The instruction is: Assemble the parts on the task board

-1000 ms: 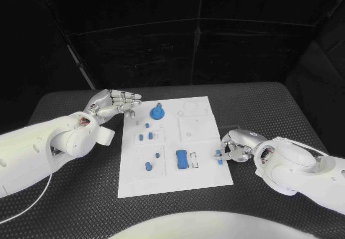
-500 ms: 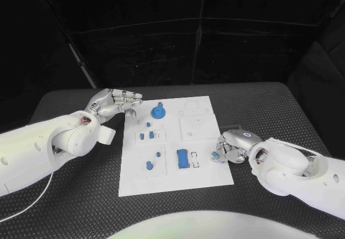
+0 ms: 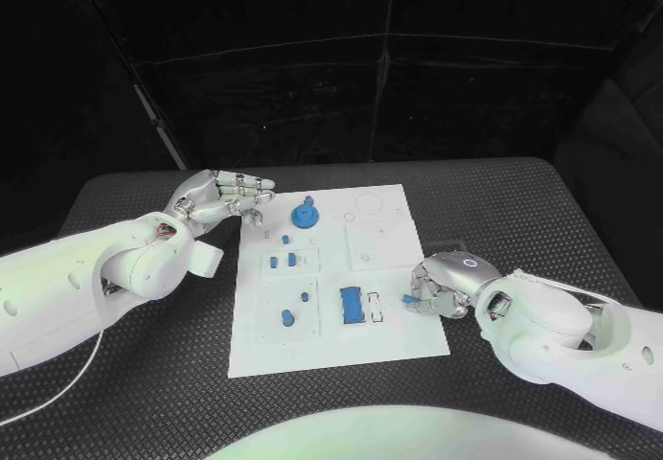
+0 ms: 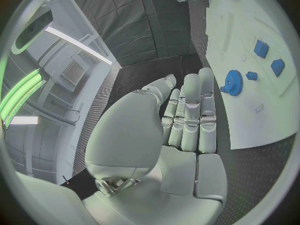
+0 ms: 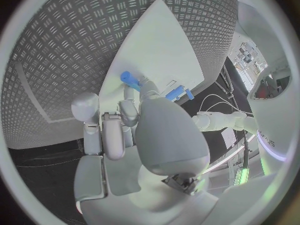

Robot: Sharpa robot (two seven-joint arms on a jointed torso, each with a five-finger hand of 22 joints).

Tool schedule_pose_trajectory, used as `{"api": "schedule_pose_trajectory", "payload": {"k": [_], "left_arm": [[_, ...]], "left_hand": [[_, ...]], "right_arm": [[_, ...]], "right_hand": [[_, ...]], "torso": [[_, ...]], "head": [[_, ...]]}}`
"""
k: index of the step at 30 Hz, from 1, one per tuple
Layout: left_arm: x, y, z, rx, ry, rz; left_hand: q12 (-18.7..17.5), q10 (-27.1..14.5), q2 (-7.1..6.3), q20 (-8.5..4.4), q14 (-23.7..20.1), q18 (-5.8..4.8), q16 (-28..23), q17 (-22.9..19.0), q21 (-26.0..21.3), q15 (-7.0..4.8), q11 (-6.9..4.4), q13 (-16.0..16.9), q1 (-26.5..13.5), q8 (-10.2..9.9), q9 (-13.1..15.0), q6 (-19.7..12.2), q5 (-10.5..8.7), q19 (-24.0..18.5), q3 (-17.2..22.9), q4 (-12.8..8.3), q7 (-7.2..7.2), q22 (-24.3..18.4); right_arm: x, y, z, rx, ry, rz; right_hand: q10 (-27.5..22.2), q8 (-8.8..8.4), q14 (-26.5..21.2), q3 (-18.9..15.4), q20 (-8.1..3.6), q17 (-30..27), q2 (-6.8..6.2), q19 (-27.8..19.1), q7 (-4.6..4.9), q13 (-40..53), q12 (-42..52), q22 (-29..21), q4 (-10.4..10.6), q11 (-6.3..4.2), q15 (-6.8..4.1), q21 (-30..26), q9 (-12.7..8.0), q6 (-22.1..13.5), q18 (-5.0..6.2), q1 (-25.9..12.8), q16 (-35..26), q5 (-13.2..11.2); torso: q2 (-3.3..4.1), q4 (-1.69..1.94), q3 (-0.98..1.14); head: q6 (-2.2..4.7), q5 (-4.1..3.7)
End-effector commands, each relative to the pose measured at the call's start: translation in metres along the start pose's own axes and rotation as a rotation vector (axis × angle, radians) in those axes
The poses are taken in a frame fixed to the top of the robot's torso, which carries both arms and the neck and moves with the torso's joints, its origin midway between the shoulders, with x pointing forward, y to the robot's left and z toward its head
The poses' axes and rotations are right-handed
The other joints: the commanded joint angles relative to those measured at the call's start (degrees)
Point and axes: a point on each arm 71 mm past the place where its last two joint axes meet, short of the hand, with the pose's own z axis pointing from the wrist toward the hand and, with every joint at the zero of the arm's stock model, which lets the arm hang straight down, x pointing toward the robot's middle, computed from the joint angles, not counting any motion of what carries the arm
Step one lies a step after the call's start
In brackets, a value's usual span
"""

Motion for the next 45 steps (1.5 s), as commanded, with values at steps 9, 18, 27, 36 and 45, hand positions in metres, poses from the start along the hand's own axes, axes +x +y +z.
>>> {"api": "schedule_pose_trajectory", "payload": {"k": [9,18,27,36,45], "left_arm": [[0.001,0.0,0.0,0.004,0.011,-0.008],[0.001,-0.001,-0.001,0.004,0.012,-0.009],[0.002,-0.001,-0.001,0.005,0.013,-0.009],[0.002,-0.001,-0.001,0.005,0.013,-0.009],[0.003,-0.001,-0.001,0.004,0.017,-0.01]], "left_hand": [[0.3,-0.5,0.6,0.06,-0.4,0.75,-0.2,-0.1,-0.3,0.03,0.02,0.1,0.1,-0.1,0.1,-0.2,0.02,-0.4,-0.2,-0.3,-0.07,-0.1],[0.4,-0.5,0.63,0.06,-0.4,0.75,-0.2,-0.1,-0.3,0.03,0.02,0.1,0.1,0.0,0.1,-0.1,0.02,-0.4,-0.1,-0.3,-0.06,-0.1],[0.4,-0.5,0.63,0.06,-0.4,0.75,-0.2,-0.1,-0.3,0.03,0.02,0.1,0.1,0.0,0.1,-0.1,0.02,-0.4,-0.1,-0.3,-0.06,-0.1],[0.4,-0.5,0.63,0.06,-0.4,0.75,-0.2,-0.1,-0.3,0.03,0.02,0.1,0.1,0.0,0.1,-0.1,0.02,-0.4,-0.1,-0.3,-0.06,-0.1],[0.4,-0.5,0.63,0.06,-0.4,0.75,-0.2,-0.1,-0.3,0.03,0.02,0.1,0.1,0.0,0.1,-0.1,0.02,-0.4,-0.1,-0.3,-0.06,-0.1]], "right_arm": [[0.009,0.007,-0.007,0.048,0.055,0.398],[0.007,0.014,-0.005,0.056,0.028,0.515],[0.012,0.022,0.001,0.052,0.058,0.532],[0.016,0.029,0.008,0.051,0.086,0.533],[0.017,0.03,0.012,0.06,0.067,0.513]], "right_hand": [[-0.1,-1.72,4.1,9.7,0.0,5.1,0.61,-0.1,0.42,-0.4,-1.0,-0.6,3.4,-0.21,-0.28,-0.4,-0.5,0.0,0.21,1.1,-0.2,-0.8],[0.5,-2.46,4.2,13.0,0.23,5.7,-2.09,0.2,0.67,0.3,-0.3,0.0,5.1,0.03,-0.07,-0.1,-0.4,0.5,0.16,-1.7,0.1,-1.0],[1.0,-2.41,4.3,13.6,0.2,5.9,-3.38,0.4,0.5,0.8,0.2,0.3,5.3,-0.07,-0.13,0.0,0.0,1.3,0.13,-4.6,0.2,2.3],[1.1,-2.55,4.3,11.0,0.26,6.0,-4.41,0.4,0.62,0.9,0.3,0.3,5.4,0.05,-0.03,0.0,0.4,1.6,0.12,-9.5,0.3,4.8],[1.1,-2.74,4.3,8.0,0.31,5.8,-4.36,0.3,0.65,0.9,0.3,0.2,5.5,0.11,0.02,-0.1,0.7,1.8,0.14,-12.6,0.2,4.8]], "torso": [[0.02,0.06,-0.06],[0.07,0.2,-0.19],[0.01,0.13,-0.14],[0.05,0.09,-0.12],[0.0,0.06,-0.11]], "head": [[-0.12,-0.06],[-0.28,0.0],[-0.47,0.25],[-0.54,0.48],[-0.55,0.54]]}}
